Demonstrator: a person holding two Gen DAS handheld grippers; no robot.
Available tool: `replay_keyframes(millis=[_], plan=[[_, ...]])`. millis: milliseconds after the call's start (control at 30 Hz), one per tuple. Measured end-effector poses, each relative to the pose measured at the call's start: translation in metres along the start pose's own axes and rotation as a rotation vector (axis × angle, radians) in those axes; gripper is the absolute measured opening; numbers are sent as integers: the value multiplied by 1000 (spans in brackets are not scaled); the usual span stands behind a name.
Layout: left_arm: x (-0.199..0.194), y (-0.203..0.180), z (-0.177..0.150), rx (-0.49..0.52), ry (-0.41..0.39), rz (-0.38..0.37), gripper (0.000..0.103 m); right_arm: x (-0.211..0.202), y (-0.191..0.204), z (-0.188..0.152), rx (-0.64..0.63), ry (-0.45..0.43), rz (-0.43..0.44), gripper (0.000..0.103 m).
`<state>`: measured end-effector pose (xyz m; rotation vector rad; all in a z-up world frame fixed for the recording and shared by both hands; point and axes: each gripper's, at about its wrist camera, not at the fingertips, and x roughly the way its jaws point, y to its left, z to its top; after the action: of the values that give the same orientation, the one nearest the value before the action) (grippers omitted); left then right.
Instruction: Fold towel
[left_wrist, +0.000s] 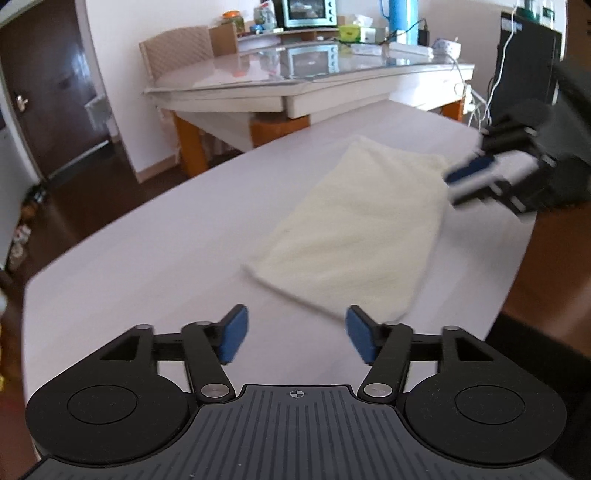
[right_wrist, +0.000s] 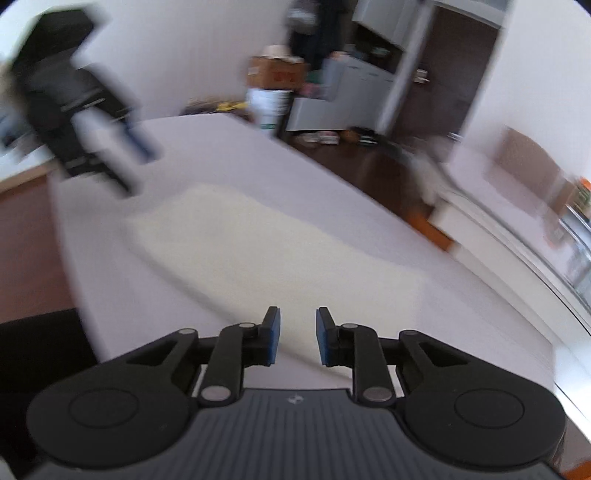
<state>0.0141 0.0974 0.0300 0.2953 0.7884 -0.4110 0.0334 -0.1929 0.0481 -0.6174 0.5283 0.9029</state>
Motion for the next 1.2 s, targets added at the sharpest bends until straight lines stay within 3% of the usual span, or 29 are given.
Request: replay_keyframes(millis=[67,200,533,700,933,1100,1200], plan=[[-2,10,0,34,3,9,85,4,17,10,-27,0,13,24],[-5,20,2,82,-23,4,93,24,59,37,-123,4,26,24],[-4,26,-7,222,-90,-50,94,67,96,63,-296,89,-22,24],[0,23,-14,294,-107,-77,94,76,99,61,-326,107,-31,9],[5,0,-20,525,-174,-143,94,39,33,65,-5,30,165,8],[21,-20,-15,651,-191,-212,93,8,-6,59,125,-15,280,8],[29,-31,-15,707,-174,-255,81,-5,-21,49,174,-29,327,8]])
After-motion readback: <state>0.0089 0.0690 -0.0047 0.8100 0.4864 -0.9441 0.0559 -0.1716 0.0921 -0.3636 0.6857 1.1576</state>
